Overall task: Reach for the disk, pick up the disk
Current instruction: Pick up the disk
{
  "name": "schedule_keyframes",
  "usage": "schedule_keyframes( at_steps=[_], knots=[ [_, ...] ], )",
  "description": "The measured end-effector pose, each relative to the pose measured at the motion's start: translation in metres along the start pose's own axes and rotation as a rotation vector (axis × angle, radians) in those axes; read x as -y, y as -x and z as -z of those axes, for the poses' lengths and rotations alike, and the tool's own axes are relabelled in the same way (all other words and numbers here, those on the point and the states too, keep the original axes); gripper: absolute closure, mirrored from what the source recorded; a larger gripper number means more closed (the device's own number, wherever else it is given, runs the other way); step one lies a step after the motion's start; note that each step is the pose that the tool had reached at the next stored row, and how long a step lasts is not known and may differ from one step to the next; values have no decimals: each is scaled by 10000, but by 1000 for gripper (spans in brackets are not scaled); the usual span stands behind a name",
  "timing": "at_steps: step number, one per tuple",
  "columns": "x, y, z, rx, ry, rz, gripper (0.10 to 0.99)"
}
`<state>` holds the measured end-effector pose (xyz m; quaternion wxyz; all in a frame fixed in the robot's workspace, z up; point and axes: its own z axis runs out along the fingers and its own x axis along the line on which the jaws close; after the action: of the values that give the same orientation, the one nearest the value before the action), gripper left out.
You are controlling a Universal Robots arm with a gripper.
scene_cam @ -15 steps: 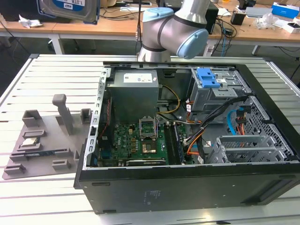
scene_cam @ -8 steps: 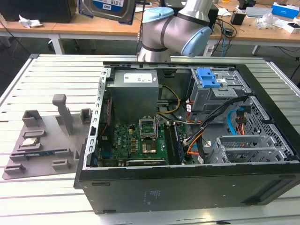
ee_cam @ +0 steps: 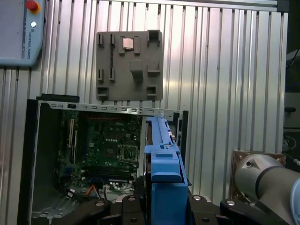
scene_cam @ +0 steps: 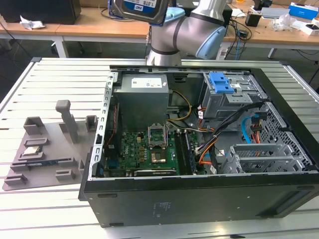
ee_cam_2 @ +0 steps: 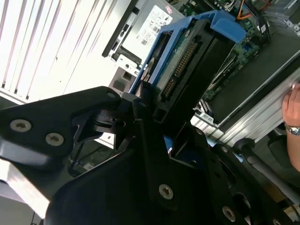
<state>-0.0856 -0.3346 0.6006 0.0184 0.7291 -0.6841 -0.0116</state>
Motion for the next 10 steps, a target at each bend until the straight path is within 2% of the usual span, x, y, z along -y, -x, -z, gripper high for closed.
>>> schedule_keyframes(
  at_steps=[5,7,9,10],
  knots=[
    [275,-3,11,-7,0,-1,722],
    [345,-4,15,-9,0,-1,722],
    [485,-5,21,-11,0,0,722],
    [525,-5,22,-11,0,-2,722]
  ],
)
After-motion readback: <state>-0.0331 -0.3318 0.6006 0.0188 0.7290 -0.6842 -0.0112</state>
